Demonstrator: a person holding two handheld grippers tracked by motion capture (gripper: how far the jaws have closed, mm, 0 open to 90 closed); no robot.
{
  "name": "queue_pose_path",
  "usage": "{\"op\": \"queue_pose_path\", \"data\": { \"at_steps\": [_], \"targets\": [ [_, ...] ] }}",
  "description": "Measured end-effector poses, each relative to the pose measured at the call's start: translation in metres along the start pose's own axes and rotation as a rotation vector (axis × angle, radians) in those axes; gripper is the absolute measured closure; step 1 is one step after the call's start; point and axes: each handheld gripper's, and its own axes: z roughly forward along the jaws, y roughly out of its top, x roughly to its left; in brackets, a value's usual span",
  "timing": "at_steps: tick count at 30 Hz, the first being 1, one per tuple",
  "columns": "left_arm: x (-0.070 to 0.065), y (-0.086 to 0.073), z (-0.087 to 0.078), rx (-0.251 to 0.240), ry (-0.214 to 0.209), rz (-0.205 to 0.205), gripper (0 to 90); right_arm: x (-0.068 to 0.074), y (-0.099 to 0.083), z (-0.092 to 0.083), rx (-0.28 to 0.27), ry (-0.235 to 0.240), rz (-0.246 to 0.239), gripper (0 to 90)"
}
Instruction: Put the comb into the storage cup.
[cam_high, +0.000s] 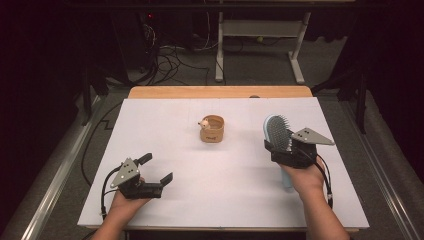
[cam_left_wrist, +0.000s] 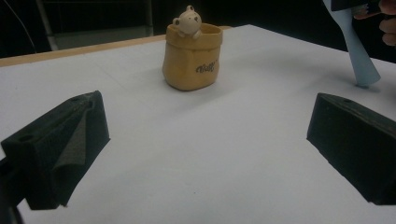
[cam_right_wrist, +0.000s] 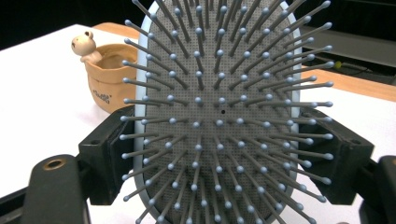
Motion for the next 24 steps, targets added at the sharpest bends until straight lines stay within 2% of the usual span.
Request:
{"op": "queue_pose_path", "data": {
  "at_steps": [5, 12, 24],
  "targets": [
    [-0.001, 0.001, 0.0, -0.001, 0.0, -0.001, 0.1, 0.002, 0.0, -0.003, -0.039, -0.009, 0.002, 20.6],
    [-0.001, 0.004, 0.001, 0.005, 0.002, 0.007, 0.1, 0.006, -0.002, -0.003, -0.067, -0.012, -0.004, 20.6],
    [-0.002, 0.027, -0.001, -0.028, 0.016, -0.003, 0.1, 0.009, 0.0, -0.006, -0.096, -0.018, -0.018, 20.6]
  ]
}}
